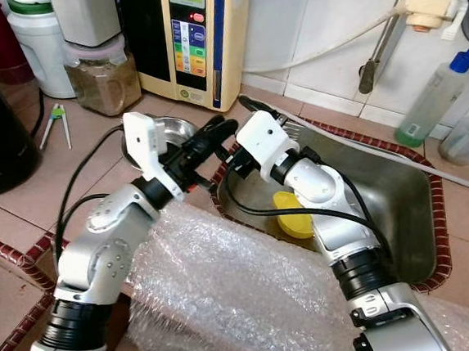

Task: Kitchen organization

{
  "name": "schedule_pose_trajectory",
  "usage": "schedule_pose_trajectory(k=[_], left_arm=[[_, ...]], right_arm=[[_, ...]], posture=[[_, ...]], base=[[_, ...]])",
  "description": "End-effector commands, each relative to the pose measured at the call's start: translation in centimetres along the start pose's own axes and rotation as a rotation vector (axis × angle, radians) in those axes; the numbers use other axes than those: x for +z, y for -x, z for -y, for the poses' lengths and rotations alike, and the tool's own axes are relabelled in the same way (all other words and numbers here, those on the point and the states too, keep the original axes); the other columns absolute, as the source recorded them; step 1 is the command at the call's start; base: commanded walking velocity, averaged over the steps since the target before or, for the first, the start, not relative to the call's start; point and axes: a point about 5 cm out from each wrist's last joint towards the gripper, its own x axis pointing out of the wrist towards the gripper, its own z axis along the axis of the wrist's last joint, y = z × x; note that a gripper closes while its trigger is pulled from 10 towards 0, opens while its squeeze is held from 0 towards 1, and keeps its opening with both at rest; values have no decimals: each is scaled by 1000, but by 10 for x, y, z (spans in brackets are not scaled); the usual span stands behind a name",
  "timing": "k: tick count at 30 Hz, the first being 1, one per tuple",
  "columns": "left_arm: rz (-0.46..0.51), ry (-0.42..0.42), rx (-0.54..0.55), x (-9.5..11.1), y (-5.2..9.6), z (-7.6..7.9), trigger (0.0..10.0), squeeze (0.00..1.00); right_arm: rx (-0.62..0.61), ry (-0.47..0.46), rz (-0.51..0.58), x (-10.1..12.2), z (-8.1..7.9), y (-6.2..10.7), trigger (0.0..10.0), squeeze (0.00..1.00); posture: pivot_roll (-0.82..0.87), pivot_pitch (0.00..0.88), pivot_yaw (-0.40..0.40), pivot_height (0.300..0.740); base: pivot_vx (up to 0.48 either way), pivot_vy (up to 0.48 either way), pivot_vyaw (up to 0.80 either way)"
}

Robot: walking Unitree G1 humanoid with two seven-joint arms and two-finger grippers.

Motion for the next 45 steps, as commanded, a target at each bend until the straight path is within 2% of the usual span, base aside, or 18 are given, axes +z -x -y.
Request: schedule_pose_trajectory(k=[1, 2, 5, 7, 14, 30, 32, 34, 35, 36, 37, 39, 41, 42, 43, 45], left_arm=[[10, -15, -44, 5, -4, 10, 0, 0], [6, -20, -49, 4, -4, 11, 0, 0], [1, -29, -44, 4, -3, 10, 0, 0], [-1, -31, -37, 3, -1, 8, 0, 0], [-12, -37, -36, 0, -1, 9, 0, 0], [-24, -77, -8, -2, 1, 5, 0, 0], [-29, -132, 43, -3, 3, -1, 0, 0], [-30, -148, 60, -3, 4, -2, 0, 0], [-27, -161, 77, -4, 5, -5, 706, 0], [-22, -160, 83, -3, 5, -5, 588, 0], [-19, -158, 88, -3, 5, -6, 1294, 0], [-21, -168, 100, -4, 6, -7, 1294, 0], [-23, -184, 121, -4, 6, -9, 3451, 0], [-18, -182, 122, -4, 6, -10, 3804, 0], [-19, -182, 120, -4, 6, -10, 0, 0], [-22, -189, 120, -4, 7, -10, 0, 0]], right_arm=[[1, 16, -1, -1, 5, 0, 10000, 0], [6, 33, -14, -3, 5, -1, 0, 0], [-17, 78, -62, -11, 9, 1, 0, 0], [-59, 82, -100, -16, 17, 1, 0, 0], [-85, 101, -154, -23, 24, 1, 0, 0], [-105, 78, -163, -22, 31, -2, 0, 0], [-110, 71, -162, -22, 32, 0, 0, 0], [-113, 65, -163, -22, 32, 0, 0, 0], [-119, 54, -168, -23, 32, 2, 0, 0], [-121, 51, -172, -24, 31, 2, 0, 0], [-122, 49, -174, -25, 31, 3, 0, 0], [-122, 45, -175, -26, 30, 3, 0, 0], [-122, 40, -179, -28, 27, 5, 0, 0], [-125, 37, -188, -30, 27, 6, 0, 0], [-128, 33, -192, -31, 26, 7, 0, 0], [-134, 29, -195, -31, 26, 8, 0, 0]], posture=[[29, 74, -88, 740], [30, 76, -89, 740], [31, 78, -90, 740], [33, 81, -93, 740], [30, 82, -94, 740], [34, 83, -97, 740], [39, 77, -97, 740], [42, 73, -96, 740], [44, 70, -96, 740], [46, 67, -97, 740], [46, 67, -97, 740], [48, 65, -96, 740], [50, 63, -94, 740], [50, 63, -94, 740], [53, 62, -92, 740], [54, 61, -92, 740]], base=[[0, 0, 0], [0, 0, 0], [0, 0, 0], [0, 0, 0], [0, 0, 0], [0, 0, 0], [0, 0, 0], [0, 0, 0], [0, 0, 0], [0, 0, 0], [0, 0, 0], [0, 0, 0], [0, 0, 0], [0, 0, 0], [0, 0, 0], [0, 0, 0]])
